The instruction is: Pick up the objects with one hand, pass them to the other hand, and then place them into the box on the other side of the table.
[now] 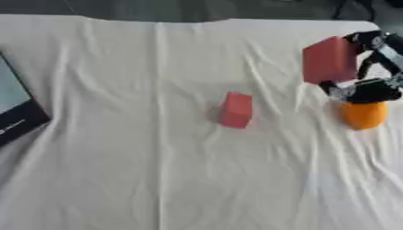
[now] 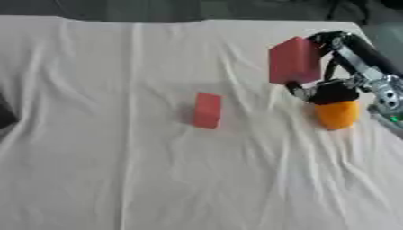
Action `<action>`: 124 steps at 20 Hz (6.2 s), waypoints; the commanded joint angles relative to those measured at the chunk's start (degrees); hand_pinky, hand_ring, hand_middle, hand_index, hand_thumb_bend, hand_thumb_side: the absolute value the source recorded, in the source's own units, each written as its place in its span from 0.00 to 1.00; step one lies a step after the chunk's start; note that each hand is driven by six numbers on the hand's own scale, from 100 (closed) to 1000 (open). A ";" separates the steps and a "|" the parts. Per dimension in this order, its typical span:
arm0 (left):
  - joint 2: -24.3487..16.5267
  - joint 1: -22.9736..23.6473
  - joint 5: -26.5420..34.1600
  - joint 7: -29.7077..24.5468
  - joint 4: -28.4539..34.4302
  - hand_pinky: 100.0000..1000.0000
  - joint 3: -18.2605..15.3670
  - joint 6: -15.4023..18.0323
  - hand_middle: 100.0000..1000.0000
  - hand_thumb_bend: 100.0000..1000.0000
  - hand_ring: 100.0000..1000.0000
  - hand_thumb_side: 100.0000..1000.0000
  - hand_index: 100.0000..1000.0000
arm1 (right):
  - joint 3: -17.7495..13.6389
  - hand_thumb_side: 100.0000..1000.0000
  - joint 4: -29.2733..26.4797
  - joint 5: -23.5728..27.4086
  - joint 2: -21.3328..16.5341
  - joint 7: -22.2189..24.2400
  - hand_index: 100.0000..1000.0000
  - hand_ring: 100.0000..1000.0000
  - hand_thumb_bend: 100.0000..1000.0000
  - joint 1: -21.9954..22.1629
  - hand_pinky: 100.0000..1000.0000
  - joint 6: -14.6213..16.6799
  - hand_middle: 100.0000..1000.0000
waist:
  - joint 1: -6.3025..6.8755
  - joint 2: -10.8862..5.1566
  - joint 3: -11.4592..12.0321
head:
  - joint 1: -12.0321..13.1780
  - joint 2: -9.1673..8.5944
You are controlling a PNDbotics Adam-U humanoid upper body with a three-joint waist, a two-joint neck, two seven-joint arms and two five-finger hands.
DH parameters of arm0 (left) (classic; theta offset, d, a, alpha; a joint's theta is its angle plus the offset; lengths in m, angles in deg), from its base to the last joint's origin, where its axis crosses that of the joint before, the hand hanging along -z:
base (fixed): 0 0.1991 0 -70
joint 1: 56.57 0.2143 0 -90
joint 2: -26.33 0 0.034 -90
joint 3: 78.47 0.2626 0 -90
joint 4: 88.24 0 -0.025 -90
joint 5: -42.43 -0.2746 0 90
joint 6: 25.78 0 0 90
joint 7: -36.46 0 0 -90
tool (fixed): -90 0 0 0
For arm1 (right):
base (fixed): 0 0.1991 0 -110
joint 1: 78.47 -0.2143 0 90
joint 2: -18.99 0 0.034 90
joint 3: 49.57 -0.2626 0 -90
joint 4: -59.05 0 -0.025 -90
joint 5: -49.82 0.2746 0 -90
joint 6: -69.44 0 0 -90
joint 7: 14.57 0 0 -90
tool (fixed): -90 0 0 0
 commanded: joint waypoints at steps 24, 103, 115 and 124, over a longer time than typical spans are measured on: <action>-6.37 -4.98 4.86 -5.51 3.64 1.00 -4.20 12.85 0.66 0.00 0.66 0.67 0.70 | 11.96 0.00 -0.51 18.08 8.56 -18.96 0.36 0.59 0.27 -11.51 0.26 2.17 0.30 | 2.92 -6.94 0.47 | -0.77 3.79; 1.91 -50.04 -35.78 -36.83 3.64 0.89 25.47 -9.99 0.76 0.44 0.77 0.03 0.85 | 38.21 0.00 -0.51 -2.33 18.81 -15.48 0.37 0.57 0.27 -24.14 0.20 -0.05 0.31 | 4.27 -8.99 5.34 | -1.55 5.75; 4.04 -49.02 -42.34 -38.67 3.64 0.89 26.55 -14.53 0.77 0.44 0.77 0.05 0.84 | 39.85 0.00 -0.51 -7.33 19.92 -15.56 0.37 0.57 0.27 -24.59 0.19 0.42 0.33 | 4.05 -8.58 5.24 | -0.97 5.75; 4.45 -47.72 -45.98 -42.12 3.64 0.91 27.79 -17.67 0.78 0.43 0.79 0.15 0.83 | 39.72 0.00 -0.51 -10.43 20.33 -16.26 0.37 0.56 0.27 -25.12 0.19 1.20 0.35 | 4.15 -8.13 5.02 | -0.73 5.75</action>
